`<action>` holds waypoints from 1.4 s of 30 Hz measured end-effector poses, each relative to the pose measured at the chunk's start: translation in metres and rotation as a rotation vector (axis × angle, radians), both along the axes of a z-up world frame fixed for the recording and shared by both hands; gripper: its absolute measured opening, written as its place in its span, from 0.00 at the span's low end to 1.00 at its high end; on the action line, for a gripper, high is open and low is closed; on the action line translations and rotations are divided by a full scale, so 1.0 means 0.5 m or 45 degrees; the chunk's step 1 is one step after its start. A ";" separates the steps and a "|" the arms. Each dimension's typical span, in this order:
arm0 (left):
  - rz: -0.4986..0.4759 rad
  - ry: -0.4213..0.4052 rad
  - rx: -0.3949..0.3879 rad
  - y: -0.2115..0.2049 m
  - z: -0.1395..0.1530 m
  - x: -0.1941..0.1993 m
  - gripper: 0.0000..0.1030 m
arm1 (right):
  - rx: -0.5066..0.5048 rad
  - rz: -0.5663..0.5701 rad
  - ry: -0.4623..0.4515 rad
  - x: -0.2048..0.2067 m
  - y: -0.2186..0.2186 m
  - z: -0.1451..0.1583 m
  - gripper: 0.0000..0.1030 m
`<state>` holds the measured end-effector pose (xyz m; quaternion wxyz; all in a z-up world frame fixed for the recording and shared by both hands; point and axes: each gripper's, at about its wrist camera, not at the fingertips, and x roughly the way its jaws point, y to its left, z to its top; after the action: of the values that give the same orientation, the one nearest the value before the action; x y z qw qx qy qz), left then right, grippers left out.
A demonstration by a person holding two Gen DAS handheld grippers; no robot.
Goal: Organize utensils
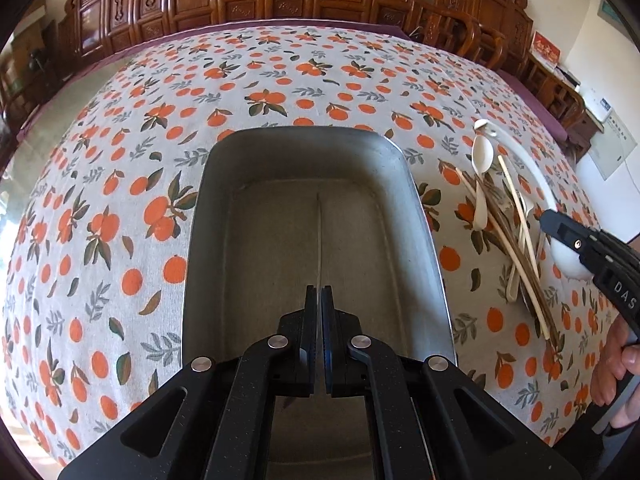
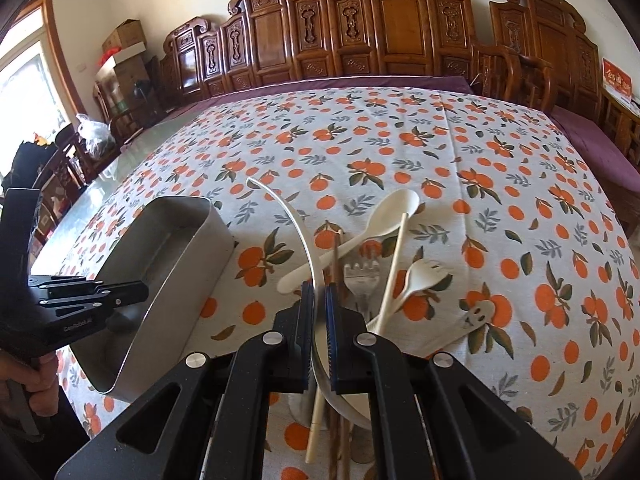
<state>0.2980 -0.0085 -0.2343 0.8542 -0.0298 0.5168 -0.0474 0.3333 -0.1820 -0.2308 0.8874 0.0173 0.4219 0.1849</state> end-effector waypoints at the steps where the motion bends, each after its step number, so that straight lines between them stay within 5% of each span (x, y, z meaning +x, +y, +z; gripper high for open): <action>1: 0.008 0.001 -0.005 0.004 0.001 0.002 0.01 | 0.001 0.003 0.000 -0.001 0.004 0.001 0.07; 13: 0.013 -0.173 0.019 0.062 0.087 -0.024 0.01 | -0.010 0.028 -0.029 -0.041 0.081 0.052 0.07; 26: 0.070 -0.272 0.002 0.173 0.141 -0.052 0.01 | 0.180 0.078 0.069 -0.060 0.248 0.090 0.08; 34: 0.120 -0.277 -0.011 0.224 0.141 -0.058 0.01 | 0.356 0.018 0.209 -0.045 0.305 0.054 0.08; 42: 0.127 -0.282 -0.036 0.232 0.144 -0.059 0.01 | 0.271 -0.076 0.265 -0.022 0.309 -0.011 0.08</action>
<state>0.2683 0.1076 -0.1622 0.9068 -0.0623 0.4166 -0.0151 0.3225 -0.0277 -0.2362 0.8372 0.1428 0.4889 0.1992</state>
